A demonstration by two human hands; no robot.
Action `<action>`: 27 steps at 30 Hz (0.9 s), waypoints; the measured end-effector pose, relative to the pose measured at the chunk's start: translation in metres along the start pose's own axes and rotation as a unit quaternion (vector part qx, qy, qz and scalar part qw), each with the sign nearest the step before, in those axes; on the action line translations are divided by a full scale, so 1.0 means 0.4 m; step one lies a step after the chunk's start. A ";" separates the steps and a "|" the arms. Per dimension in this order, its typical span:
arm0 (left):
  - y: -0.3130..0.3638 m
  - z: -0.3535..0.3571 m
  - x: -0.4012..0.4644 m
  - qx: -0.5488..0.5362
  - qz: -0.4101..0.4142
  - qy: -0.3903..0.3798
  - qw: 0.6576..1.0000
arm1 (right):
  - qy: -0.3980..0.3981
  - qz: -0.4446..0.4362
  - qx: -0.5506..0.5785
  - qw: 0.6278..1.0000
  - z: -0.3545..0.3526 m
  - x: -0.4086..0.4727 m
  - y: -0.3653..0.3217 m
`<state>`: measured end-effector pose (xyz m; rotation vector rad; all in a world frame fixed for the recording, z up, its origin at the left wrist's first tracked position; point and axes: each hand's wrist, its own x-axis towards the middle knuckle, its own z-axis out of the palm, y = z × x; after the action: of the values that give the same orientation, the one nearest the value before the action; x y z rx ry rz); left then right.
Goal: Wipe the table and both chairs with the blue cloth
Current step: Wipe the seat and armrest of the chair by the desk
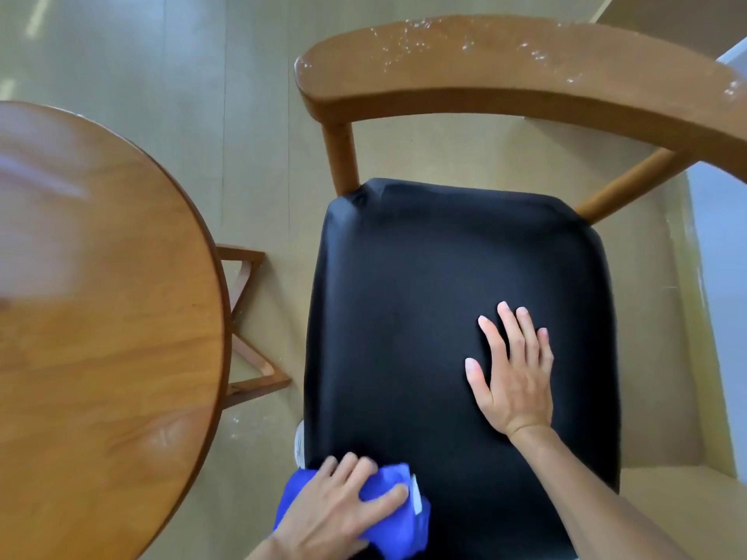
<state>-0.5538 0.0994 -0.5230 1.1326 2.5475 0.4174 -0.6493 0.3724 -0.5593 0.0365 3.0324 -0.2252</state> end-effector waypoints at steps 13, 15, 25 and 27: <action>-0.435 -0.311 0.650 0.000 -0.290 0.073 0.954 | 0.010 -0.006 0.005 1.000 0.011 0.003 0.007; -0.432 -0.315 0.687 0.011 -0.316 0.078 0.945 | 0.010 -0.008 0.007 1.000 0.015 0.006 0.010; -0.019 -0.108 0.388 0.031 -0.146 -0.008 0.989 | -0.050 -0.009 0.055 0.997 -0.007 0.001 0.020; -0.007 -0.092 0.366 0.026 -0.142 -0.013 0.989 | -0.078 -0.021 0.086 0.993 -0.029 0.001 0.033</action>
<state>-0.6634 0.2031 -0.5156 0.7676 2.6568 0.2642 -0.6506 0.3872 -0.5501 -0.0315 2.8531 -0.4683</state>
